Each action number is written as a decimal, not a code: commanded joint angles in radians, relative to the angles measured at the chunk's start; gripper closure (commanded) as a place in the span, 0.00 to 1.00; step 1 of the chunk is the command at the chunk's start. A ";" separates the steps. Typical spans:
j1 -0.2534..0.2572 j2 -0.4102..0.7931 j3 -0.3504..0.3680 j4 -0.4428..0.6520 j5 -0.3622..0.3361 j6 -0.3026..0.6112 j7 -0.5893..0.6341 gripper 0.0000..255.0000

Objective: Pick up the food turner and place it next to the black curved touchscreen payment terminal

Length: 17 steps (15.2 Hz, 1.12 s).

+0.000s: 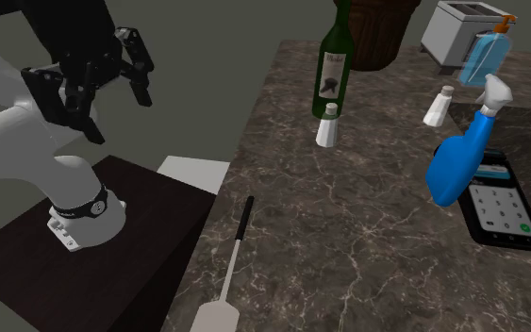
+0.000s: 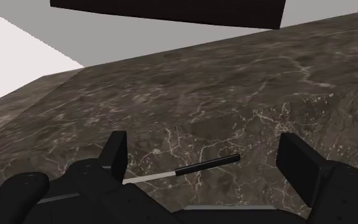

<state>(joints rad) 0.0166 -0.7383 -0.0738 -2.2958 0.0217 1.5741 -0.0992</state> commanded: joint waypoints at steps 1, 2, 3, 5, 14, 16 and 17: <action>0.000 0.000 0.000 0.000 0.000 0.000 0.000 0.00; -0.016 0.024 0.022 -0.007 0.014 0.029 0.072 0.00; -0.033 0.049 0.044 -0.012 0.028 0.058 0.142 0.00; -0.065 0.106 0.085 -0.016 0.051 0.114 0.282 0.00; -0.206 0.402 0.215 0.035 0.092 0.342 0.892 0.00; -0.234 0.470 0.229 0.055 0.088 0.385 1.023 0.00; -0.247 0.503 0.235 0.065 0.085 0.405 1.088 0.00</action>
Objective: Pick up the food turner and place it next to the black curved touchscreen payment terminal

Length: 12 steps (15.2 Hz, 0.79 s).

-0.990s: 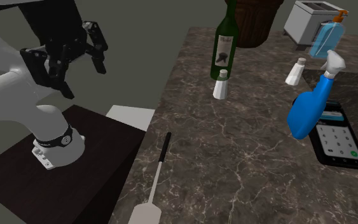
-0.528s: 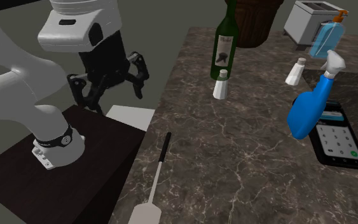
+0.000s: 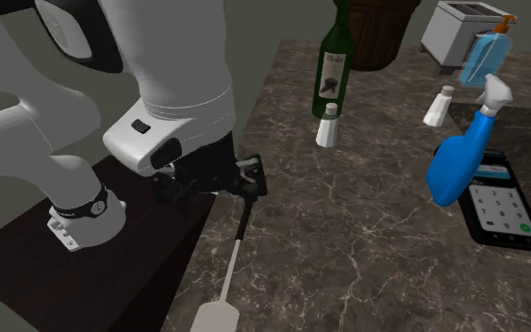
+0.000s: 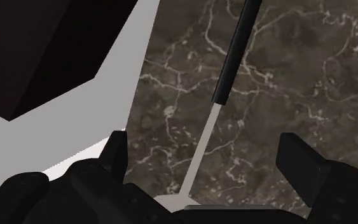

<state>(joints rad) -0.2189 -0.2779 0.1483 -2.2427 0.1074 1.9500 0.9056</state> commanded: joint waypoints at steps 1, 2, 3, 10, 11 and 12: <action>-0.024 0.075 0.015 0.021 -0.004 0.049 0.147 0.00; -0.036 0.107 0.017 0.031 -0.008 0.069 0.211 0.00; -0.044 0.130 0.017 0.038 -0.011 0.082 0.257 0.00; -0.040 0.164 0.022 -0.023 -0.012 0.178 0.259 0.00; -0.039 0.167 0.022 -0.028 -0.012 0.186 0.259 0.00; -0.039 0.168 0.022 -0.028 -0.012 0.186 0.259 0.00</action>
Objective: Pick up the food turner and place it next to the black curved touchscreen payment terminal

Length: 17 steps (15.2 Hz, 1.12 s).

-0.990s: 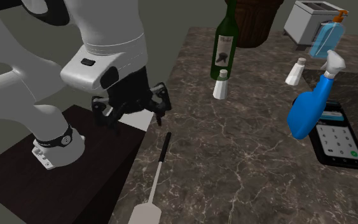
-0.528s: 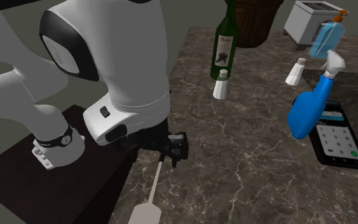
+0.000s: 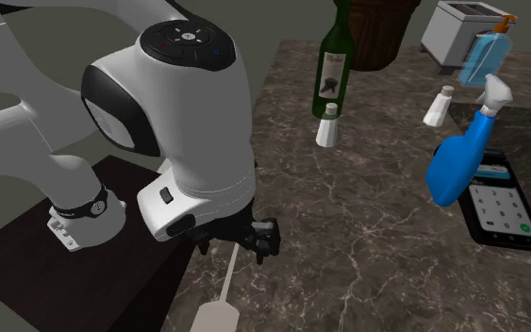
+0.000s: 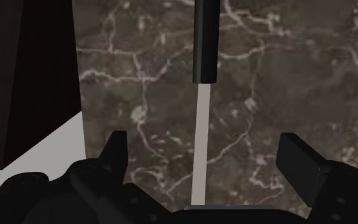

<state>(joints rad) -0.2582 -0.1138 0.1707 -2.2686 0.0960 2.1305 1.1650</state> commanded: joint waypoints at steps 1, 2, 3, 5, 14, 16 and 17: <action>0.000 0.003 0.000 -0.002 0.000 0.006 0.000 0.00; 0.000 0.003 0.000 -0.002 0.000 0.006 0.000 0.00; 0.000 0.004 0.000 -0.002 0.000 0.006 0.000 0.00; 0.000 0.004 0.000 -0.002 0.000 0.006 0.000 0.00; 0.000 0.003 0.000 -0.002 0.000 0.006 0.000 1.00; 0.000 0.004 0.000 -0.002 0.000 0.006 0.000 1.00; 0.000 -0.003 0.000 0.006 0.000 -0.008 0.000 1.00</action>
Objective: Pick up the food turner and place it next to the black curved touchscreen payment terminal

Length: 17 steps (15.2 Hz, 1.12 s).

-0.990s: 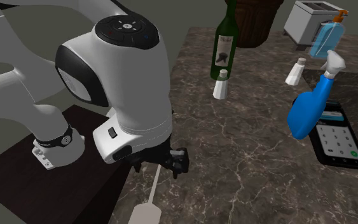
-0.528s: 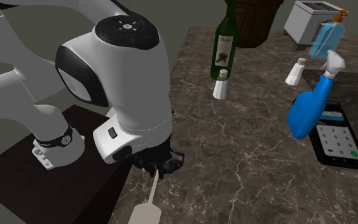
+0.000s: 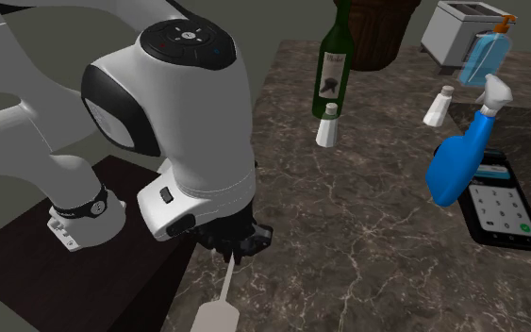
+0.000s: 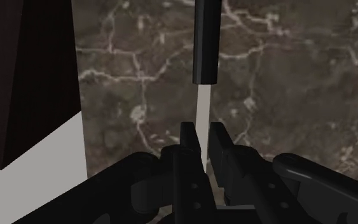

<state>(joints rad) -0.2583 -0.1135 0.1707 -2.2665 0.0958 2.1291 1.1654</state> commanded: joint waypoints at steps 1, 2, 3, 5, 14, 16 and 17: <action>0.000 -0.009 -0.001 0.011 0.000 -0.020 0.000 1.00; -0.001 -0.014 -0.001 0.020 0.001 -0.034 0.000 1.00; -0.001 -0.020 -0.002 0.028 0.001 -0.048 0.001 1.00; -0.001 -0.030 -0.003 0.045 0.001 -0.075 0.001 1.00; -0.003 -0.065 -0.007 0.132 0.001 -0.197 0.005 1.00; -0.003 -0.070 -0.008 0.154 0.001 -0.224 0.006 1.00; -0.003 -0.073 -0.008 0.165 0.001 -0.237 0.007 1.00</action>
<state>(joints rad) -0.2618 -0.1863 0.1619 -2.1123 0.0969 1.9031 1.1702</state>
